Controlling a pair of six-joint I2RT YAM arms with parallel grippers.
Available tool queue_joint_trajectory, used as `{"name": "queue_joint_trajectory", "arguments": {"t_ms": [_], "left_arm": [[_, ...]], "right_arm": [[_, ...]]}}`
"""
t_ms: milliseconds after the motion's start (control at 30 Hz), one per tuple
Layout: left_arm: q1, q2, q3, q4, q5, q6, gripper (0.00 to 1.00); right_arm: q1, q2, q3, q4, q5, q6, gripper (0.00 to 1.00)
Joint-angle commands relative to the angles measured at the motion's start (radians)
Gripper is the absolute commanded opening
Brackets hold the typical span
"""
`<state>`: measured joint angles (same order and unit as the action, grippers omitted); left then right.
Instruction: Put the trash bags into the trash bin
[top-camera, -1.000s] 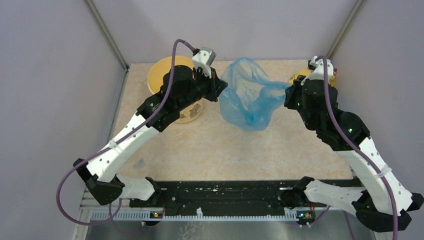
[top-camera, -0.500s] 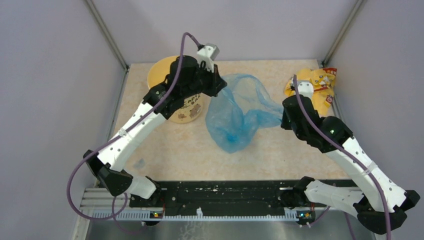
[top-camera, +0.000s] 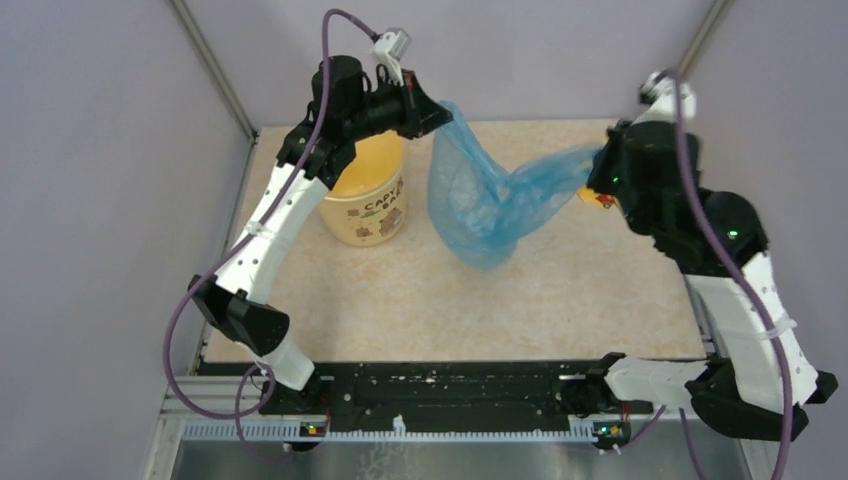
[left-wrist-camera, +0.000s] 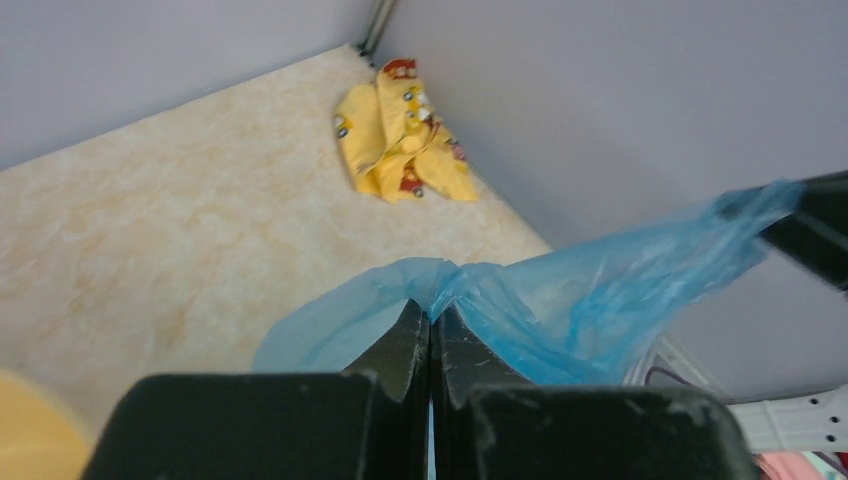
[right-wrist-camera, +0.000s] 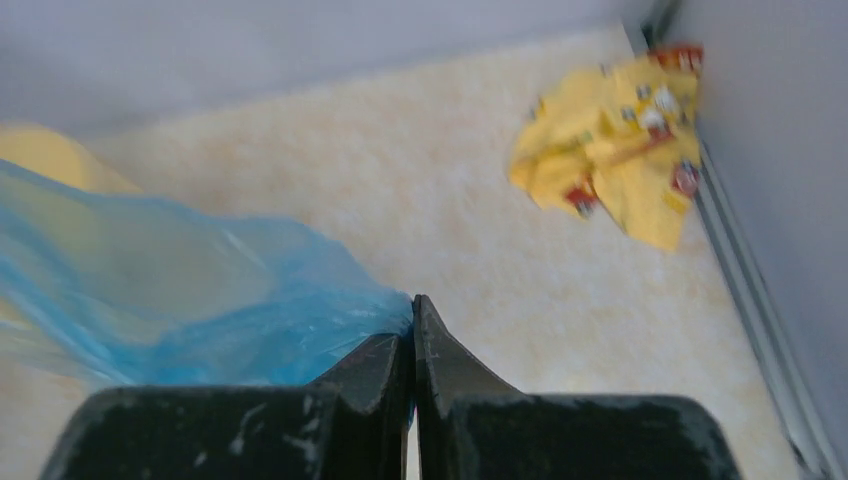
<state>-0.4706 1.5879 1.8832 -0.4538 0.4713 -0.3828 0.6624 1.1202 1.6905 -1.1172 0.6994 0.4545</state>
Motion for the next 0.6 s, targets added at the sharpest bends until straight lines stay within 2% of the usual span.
{"name": "queue_joint_trajectory", "arguments": {"t_ms": [0,100,200,267,333,400,467,500,567], "left_arm": [[-0.014,0.008,0.153,0.293,0.151,-0.120,0.00],[-0.031,-0.050,0.166,0.399,0.097,-0.105,0.00],[-0.031,-0.079,0.102,0.362,0.043,-0.056,0.00],[-0.031,-0.070,-0.034,0.305,0.015,-0.029,0.00],[-0.034,-0.038,-0.179,0.227,-0.032,-0.007,0.00],[-0.038,-0.022,-0.335,0.185,-0.063,0.018,0.00],[-0.043,-0.041,-0.482,0.208,-0.086,0.024,0.00],[-0.045,-0.059,-0.526,0.223,-0.082,0.026,0.00],[-0.053,-0.098,-0.556,0.231,-0.098,0.044,0.00]], "right_arm": [[-0.006,-0.006,0.374,0.221,-0.058,-0.170,0.00],[-0.005,-0.077,0.376,0.389,-0.156,-0.214,0.00],[-0.005,-0.194,0.134,0.517,-0.194,-0.208,0.00],[-0.005,-0.235,-0.065,0.510,-0.187,-0.164,0.00],[-0.005,-0.264,-0.334,0.496,-0.202,-0.070,0.00],[-0.004,-0.266,-0.641,0.507,-0.281,0.046,0.00],[-0.004,-0.248,-0.893,0.534,-0.375,0.159,0.00],[-0.006,-0.252,-0.968,0.535,-0.398,0.206,0.00],[-0.006,-0.307,-1.015,0.508,-0.401,0.223,0.00]]}}
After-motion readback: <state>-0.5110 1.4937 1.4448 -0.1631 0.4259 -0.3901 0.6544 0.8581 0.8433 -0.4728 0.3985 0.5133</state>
